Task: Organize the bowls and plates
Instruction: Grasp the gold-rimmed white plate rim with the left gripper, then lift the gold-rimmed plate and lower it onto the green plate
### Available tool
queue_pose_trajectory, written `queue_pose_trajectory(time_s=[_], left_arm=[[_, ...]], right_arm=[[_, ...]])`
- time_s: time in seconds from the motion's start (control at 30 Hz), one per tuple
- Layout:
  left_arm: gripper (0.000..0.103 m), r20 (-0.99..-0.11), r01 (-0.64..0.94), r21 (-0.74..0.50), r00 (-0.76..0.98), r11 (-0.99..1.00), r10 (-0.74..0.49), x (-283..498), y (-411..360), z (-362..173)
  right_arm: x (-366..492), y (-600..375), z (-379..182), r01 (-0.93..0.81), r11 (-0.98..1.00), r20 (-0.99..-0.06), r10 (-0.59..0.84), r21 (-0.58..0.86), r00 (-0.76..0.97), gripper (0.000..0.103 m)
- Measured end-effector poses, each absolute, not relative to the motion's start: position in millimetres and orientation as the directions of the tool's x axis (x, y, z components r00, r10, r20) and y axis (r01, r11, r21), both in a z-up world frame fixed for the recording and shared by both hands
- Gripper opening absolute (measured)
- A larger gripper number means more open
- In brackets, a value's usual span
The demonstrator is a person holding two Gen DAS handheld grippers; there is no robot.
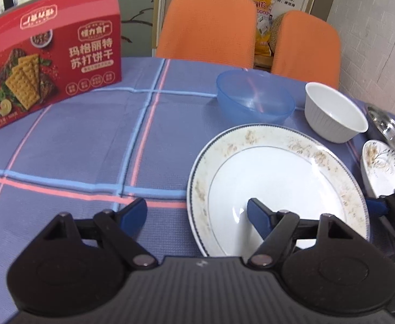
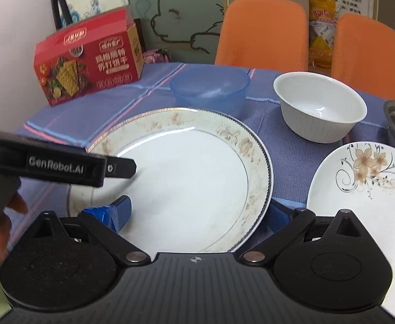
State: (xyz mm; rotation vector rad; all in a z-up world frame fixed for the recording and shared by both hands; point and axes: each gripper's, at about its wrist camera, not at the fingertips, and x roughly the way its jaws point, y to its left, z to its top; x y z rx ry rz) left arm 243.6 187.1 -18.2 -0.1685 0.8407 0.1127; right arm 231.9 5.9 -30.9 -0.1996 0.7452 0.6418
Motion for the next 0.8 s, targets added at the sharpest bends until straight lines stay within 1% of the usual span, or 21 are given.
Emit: queue_pose_trajectory(time_s=[0.07,0.2,0.3,0.33,0.37,0.4,0.5,0.57,0.7,0.8], left_arm=[[0.076,-0.747,-0.159,-0.101,0.664,0.982,0.030,244.3,185.5,-18.5],[0.075,-0.745,-0.141,-0.100,0.667,0.985,0.020,246.8,184.7,-18.5],[0.070,-0.741,-0.121,-0.096,0.671,0.988,0.010,248.5,183.6,-17.7],[0.063,-0.737,-0.105,-0.099,0.676,0.990,-0.002,248.5,182.5,-17.0],[0.051,-0.733,-0.085,-0.103,0.680,0.991,-0.018,248.4,180.8,-16.2],[0.049,-0.733,-0.072,-0.105,0.680,0.992,-0.028,248.9,178.1,-15.2],[0.049,-0.740,-0.093,-0.105,0.672,0.990,-0.016,252.3,176.8,-14.2],[0.042,-0.749,-0.108,-0.127,0.662,0.986,-0.024,254.0,177.8,-12.8],[0.041,-0.744,-0.113,-0.117,0.668,0.987,-0.011,251.8,174.8,-8.4],[0.040,-0.731,-0.107,-0.113,0.682,0.988,-0.010,246.9,173.1,-2.0]], right_arm=[[227.4,4.8,-33.0,-0.591,0.805,-0.666,0.466,0.046,0.582,0.090],[236.7,9.6,-28.7,-0.571,0.819,-0.696,0.446,0.064,0.562,0.090],[241.7,10.6,-27.8,-0.586,0.805,-0.697,0.469,0.087,0.541,0.090],[241.2,10.2,-28.3,-0.594,0.800,-0.693,0.476,0.085,0.542,0.090],[241.2,9.7,-28.8,-0.604,0.793,-0.687,0.483,0.080,0.543,0.088],[241.2,9.7,-28.7,-0.610,0.789,-0.686,0.485,0.076,0.542,0.088],[241.8,10.6,-28.1,-0.602,0.794,-0.685,0.483,0.082,0.545,0.089],[243.1,10.7,-27.0,-0.588,0.803,-0.686,0.484,0.100,0.544,0.089],[243.7,7.3,-23.3,-0.556,0.816,-0.683,0.497,0.158,0.535,0.089],[238.9,5.3,-20.0,-0.557,0.816,-0.667,0.502,0.155,0.550,0.089]])
